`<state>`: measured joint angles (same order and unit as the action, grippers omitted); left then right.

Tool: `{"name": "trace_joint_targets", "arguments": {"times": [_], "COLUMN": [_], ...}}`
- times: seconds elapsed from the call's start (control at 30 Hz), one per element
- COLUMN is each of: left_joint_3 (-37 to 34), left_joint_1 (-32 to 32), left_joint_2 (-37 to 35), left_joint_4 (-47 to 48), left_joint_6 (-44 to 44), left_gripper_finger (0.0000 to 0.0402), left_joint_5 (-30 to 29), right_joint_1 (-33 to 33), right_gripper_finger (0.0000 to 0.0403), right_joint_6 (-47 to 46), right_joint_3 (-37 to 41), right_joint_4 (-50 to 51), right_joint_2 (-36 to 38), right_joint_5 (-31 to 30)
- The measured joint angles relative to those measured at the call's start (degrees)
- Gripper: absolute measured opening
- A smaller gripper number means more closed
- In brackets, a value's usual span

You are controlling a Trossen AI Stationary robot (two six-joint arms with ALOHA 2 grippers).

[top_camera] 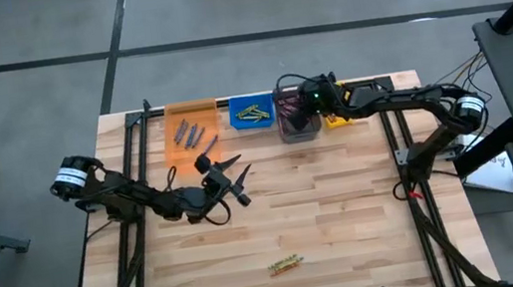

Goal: Sort crayons
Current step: Put the red crayon into the black bin, then put the green crayon into the blue bin

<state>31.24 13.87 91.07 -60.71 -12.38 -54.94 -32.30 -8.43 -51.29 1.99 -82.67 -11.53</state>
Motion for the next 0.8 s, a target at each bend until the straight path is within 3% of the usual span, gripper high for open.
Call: {"name": "trace_joint_targets", "arguments": {"times": [0.5, 0.67, 0.8], "left_joint_3": [0.0, 0.0, 0.1], "left_joint_1": [0.0, 0.0, 0.0], "left_joint_2": [0.0, -0.7, -2.8], "left_joint_4": [0.0, 0.6, 5.3], "left_joint_6": [2.6, 5.6, 9.3], "left_gripper_finger": [0.0157, 0.0157, 0.0157], "left_joint_5": [1.1, 9.7, 22.7], "right_joint_1": [0.3, 2.5, 6.0], "right_gripper_finger": [0.0110, 0.0117, 0.0113], "right_joint_6": [-1.2, -3.0, -5.3], "right_joint_3": [0.5, -1.1, -1.2], "right_joint_4": [0.7, 1.1, 3.4], "right_joint_2": [0.3, 2.8, 6.6], "right_joint_5": [0.6, 6.3, 11.6]}}
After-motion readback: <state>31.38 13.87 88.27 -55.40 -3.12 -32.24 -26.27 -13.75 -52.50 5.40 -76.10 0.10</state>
